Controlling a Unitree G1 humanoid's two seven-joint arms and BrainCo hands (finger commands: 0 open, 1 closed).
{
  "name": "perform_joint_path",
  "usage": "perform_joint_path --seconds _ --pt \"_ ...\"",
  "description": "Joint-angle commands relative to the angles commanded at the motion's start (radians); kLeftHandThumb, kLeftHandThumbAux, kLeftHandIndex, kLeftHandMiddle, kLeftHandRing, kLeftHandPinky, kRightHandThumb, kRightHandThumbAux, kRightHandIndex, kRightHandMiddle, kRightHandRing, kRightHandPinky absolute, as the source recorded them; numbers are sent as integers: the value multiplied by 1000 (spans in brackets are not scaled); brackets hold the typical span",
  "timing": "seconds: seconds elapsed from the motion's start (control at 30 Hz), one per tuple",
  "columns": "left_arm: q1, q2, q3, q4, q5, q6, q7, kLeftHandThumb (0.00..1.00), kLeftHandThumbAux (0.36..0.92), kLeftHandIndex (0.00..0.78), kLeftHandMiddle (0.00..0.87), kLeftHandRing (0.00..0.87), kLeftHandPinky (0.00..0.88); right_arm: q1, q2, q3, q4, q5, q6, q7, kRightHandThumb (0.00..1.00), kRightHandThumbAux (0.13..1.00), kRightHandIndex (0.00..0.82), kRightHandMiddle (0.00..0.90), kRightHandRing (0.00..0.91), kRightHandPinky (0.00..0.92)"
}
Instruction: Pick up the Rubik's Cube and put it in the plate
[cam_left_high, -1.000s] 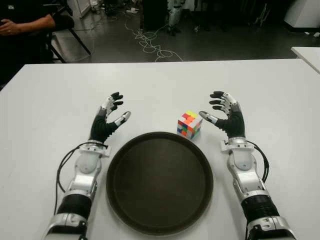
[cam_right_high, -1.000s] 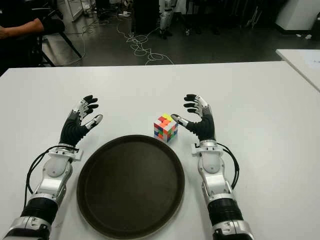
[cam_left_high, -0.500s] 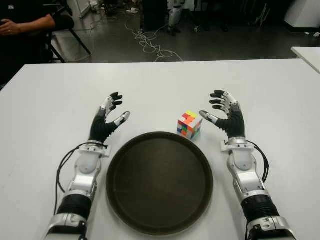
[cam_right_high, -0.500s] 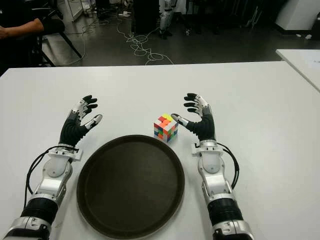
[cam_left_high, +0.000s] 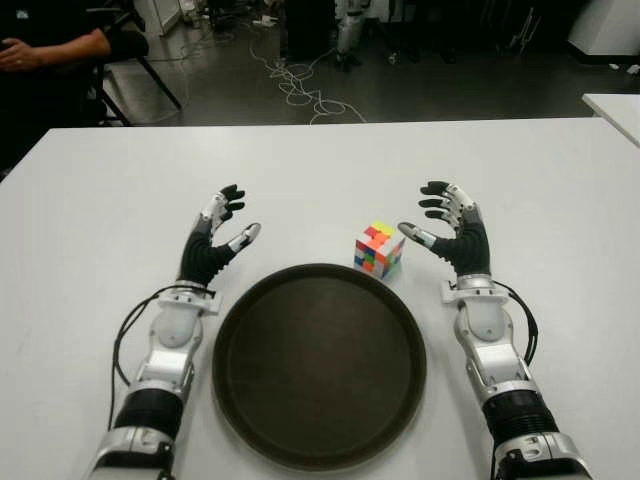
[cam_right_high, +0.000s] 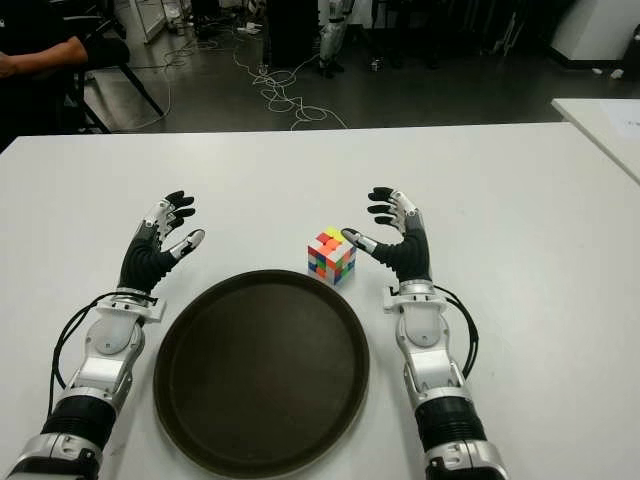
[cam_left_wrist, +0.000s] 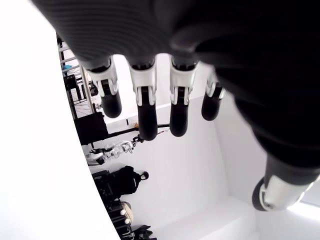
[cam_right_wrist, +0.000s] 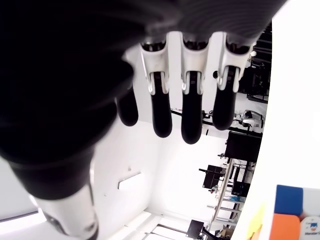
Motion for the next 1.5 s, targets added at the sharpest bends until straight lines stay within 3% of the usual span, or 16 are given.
perform_joint_path --seconds 0.47,0.7,0.9,1.3,1.5 --pt "9 -6 -7 -16 6 3 2 71 607 108 180 146 78 7 -25 2 -30 -19 19 10 22 777 202 288 292 286" --pt "7 -15 -7 -7 6 2 10 84 598 112 180 167 120 15 -58 8 -114 -55 53 17 2 774 168 234 213 160" --pt "7 -18 -6 -1 10 -3 18 86 607 111 176 160 102 18 -78 17 -133 -82 48 16 0 761 138 190 157 92" --pt "4 -17 -8 -6 -1 -5 3 79 623 109 168 138 81 7 -109 23 -178 -83 49 58 0 777 104 157 124 71" --pt "4 -15 -8 -6 1 -3 1 67 614 113 170 133 68 1 -126 37 -177 -89 16 79 0 812 89 143 113 61"
